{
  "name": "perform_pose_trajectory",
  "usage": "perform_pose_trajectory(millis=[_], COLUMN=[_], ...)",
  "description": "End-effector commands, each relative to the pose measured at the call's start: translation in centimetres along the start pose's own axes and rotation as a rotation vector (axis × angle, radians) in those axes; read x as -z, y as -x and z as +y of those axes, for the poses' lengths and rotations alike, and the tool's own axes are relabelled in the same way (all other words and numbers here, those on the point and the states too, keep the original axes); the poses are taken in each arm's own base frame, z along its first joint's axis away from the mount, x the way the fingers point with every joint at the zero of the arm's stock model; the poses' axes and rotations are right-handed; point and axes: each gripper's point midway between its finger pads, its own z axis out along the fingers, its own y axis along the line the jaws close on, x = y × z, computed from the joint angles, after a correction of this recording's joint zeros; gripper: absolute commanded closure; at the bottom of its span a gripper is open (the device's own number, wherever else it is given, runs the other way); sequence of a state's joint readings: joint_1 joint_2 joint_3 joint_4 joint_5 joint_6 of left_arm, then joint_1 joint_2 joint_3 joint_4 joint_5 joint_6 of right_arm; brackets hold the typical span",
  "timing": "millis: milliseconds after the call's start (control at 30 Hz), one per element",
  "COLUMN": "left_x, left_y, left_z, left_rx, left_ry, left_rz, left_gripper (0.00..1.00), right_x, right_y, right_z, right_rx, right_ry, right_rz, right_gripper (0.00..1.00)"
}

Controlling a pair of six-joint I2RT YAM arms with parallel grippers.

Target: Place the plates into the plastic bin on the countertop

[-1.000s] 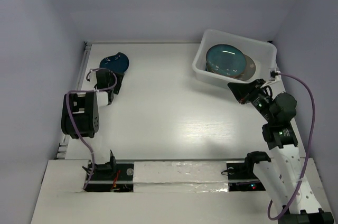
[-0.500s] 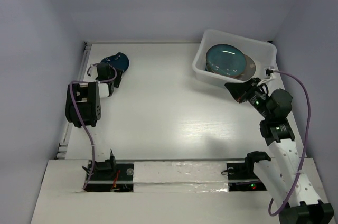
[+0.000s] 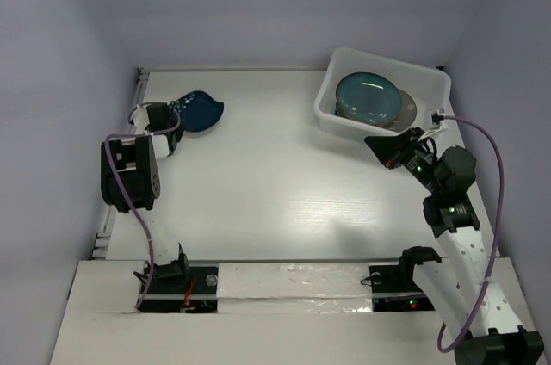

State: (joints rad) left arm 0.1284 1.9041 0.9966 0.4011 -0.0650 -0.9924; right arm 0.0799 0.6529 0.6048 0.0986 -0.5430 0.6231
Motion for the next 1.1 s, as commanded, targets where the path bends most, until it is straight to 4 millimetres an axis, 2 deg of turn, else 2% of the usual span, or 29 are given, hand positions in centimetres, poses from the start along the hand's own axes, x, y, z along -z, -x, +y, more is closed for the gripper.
perform_pose_trajectory(millis=[0, 100, 133, 167, 200, 300, 367, 400, 533, 667, 767, 833, 900, 1000, 1067], left_x=[1.7, 2.3, 2.3, 2.3, 2.0, 1.4, 1.1, 0.9, 0.1, -0.3, -0.5, -0.4, -0.3, 0.6, 2.1], left_y=[-0.2, -0.1, -0.5, -0.4, -0.8, -1.7, -2.0, -2.3, -3.5, -3.6, -3.4, -3.4, -3.1, -2.5, -1.8], left_z=[2.1, 2.5, 2.7, 2.5, 2.4, 2.8, 2.6, 2.8, 2.6, 2.2, 1.9, 1.5, 1.0, -0.5, -2.4], left_rx=[-0.090, -0.109, -0.112, -0.112, -0.112, -0.122, -0.123, -0.123, -0.106, -0.105, -0.110, -0.109, -0.105, -0.098, -0.079], left_ry=[0.073, 0.078, 0.076, 0.072, 0.066, 0.066, 0.061, 0.062, 0.041, 0.032, 0.022, 0.006, -0.010, -0.066, -0.139], left_rz=[0.009, 0.004, 0.019, 0.017, 0.038, 0.077, 0.094, 0.105, 0.156, 0.167, 0.159, 0.162, 0.150, 0.136, 0.118], left_gripper=[1.00, 1.00, 0.94, 0.94, 0.84, 0.72, 0.71, 0.67, 0.61, 0.64, 0.73, 0.90, 1.00, 1.00, 1.00], right_x=[0.2, 0.4, 0.4, 0.4, 0.5, 0.5, 0.5, 0.5, 0.4, 0.3, 0.2, 0.2, 0.2, 0.2, 0.2], right_y=[0.8, 0.8, 0.8, 0.8, 0.9, 0.8, 0.8, 0.7, 0.7, 0.7, 0.6, 0.6, 0.6, 0.7, 0.7], right_z=[1.6, 1.8, 1.8, 1.8, 1.8, 1.8, 1.7, 1.6, 1.6, 1.5, 1.4, 1.4, 1.4, 1.3, 1.2], right_rx=[0.037, 0.040, 0.041, 0.043, 0.043, 0.044, 0.045, 0.044, 0.043, 0.039, 0.037, 0.037, 0.036, 0.038, 0.038], right_ry=[0.069, 0.071, 0.072, 0.072, 0.072, 0.068, 0.064, 0.064, 0.065, 0.065, 0.066, 0.066, 0.063, 0.060, 0.056], right_rz=[-0.033, -0.038, -0.039, -0.039, -0.041, -0.039, -0.041, -0.039, -0.040, -0.038, -0.036, -0.036, -0.037, -0.039, -0.040], right_gripper=[0.84, 0.84, 0.84, 0.84, 0.84, 0.84, 0.84, 0.84, 0.84, 0.84, 0.84, 0.84, 0.84, 0.84, 0.84])
